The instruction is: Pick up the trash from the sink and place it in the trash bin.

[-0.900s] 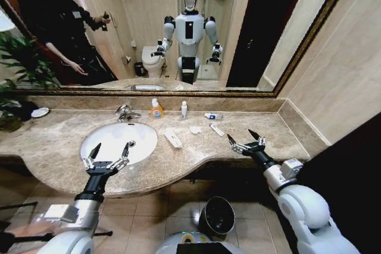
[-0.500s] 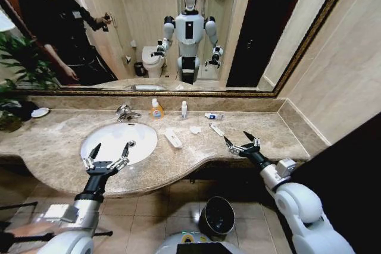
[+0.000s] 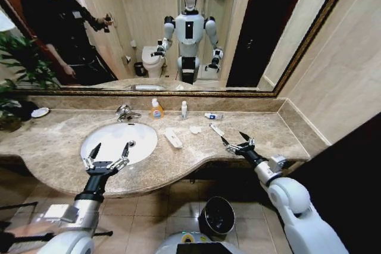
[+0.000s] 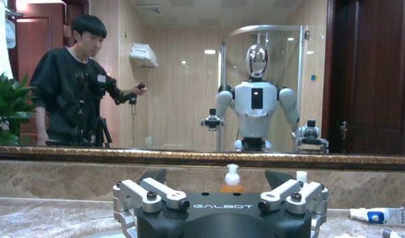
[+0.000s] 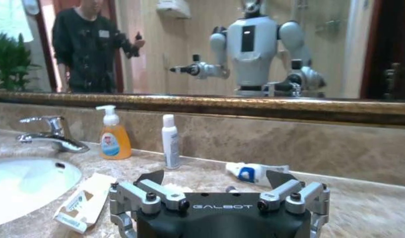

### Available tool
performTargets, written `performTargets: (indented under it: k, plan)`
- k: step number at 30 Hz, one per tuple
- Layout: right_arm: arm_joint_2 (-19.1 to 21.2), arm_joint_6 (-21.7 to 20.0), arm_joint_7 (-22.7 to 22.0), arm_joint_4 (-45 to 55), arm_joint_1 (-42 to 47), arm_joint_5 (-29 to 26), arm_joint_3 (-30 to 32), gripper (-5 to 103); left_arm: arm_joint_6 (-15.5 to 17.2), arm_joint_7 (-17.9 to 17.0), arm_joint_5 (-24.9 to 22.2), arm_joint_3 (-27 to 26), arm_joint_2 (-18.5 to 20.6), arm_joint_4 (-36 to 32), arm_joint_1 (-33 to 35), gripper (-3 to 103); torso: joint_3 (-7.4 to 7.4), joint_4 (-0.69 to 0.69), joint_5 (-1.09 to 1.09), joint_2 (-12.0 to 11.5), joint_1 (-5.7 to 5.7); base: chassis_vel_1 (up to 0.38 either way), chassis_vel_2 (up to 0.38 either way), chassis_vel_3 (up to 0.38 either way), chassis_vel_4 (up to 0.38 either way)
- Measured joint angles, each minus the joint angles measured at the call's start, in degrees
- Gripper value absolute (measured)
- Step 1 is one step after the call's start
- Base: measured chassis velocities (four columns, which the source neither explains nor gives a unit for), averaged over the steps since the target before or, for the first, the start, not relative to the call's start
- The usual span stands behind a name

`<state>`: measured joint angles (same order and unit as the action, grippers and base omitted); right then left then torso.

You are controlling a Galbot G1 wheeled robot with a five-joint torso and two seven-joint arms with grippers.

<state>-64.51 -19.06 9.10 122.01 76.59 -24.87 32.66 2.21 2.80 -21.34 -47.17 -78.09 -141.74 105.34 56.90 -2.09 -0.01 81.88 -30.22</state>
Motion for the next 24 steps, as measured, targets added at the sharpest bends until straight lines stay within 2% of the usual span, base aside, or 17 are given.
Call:
performTargets:
  k: [2,5,6,11,16,21,24]
  plan:
    - [0.65,-0.17,-0.35,-2.06,-3.24,0.04,-2.11,100,0.0,0.0,0.0,0.0,0.0,0.0,0.0,100,0.0,-0.01,0.01,0.0,0.0,0.0,0.0,0.0,0.0]
    - [1.27,-1.13,-2.36,-7.58,-11.94,-0.17,-8.72,100,0.0,0.0,0.0,0.0,0.0,0.0,0.0,100,0.01,-0.03,0.01,-0.01,-0.01,0.0,0.0,0.0,0.0]
    - [1.27,-1.13,-2.36,-7.58,-11.94,-0.17,-8.72,100,0.0,0.0,0.0,0.0,0.0,0.0,0.0,100,0.01,-0.03,0.01,-0.01,-0.01,0.0,0.0,0.0,0.0]
    - [0.37,-1.86,-7.07,-16.03,-21.1,-0.18,-19.56,100,0.0,0.0,0.0,0.0,0.0,0.0,0.0,100,0.01,-0.02,0.01,0.0,0.0,0.0,0.0,0.0,0.0]
    - [-0.49,-3.4,-8.1,-24.4,-29.84,0.67,-24.85,100,0.0,-0.01,0.0,-0.01,0.0,0.0,0.0,100,0.0,-0.02,-0.02,-0.01,-0.01,0.0,0.0,0.0,0.0]
    - [-0.68,-3.33,-8.07,-29.55,-35.22,2.49,-27.32,100,0.0,0.01,0.0,0.0,0.0,0.0,0.0,100,0.01,-0.02,0.01,-0.01,-0.01,0.0,0.0,0.0,0.0]
    - [-0.53,-4.87,-7.93,-32.71,-38.6,3.29,-28.63,100,0.0,0.0,0.0,0.0,0.0,0.0,0.0,100,0.01,-0.02,0.0,-0.01,-0.01,0.0,0.0,0.0,0.0]
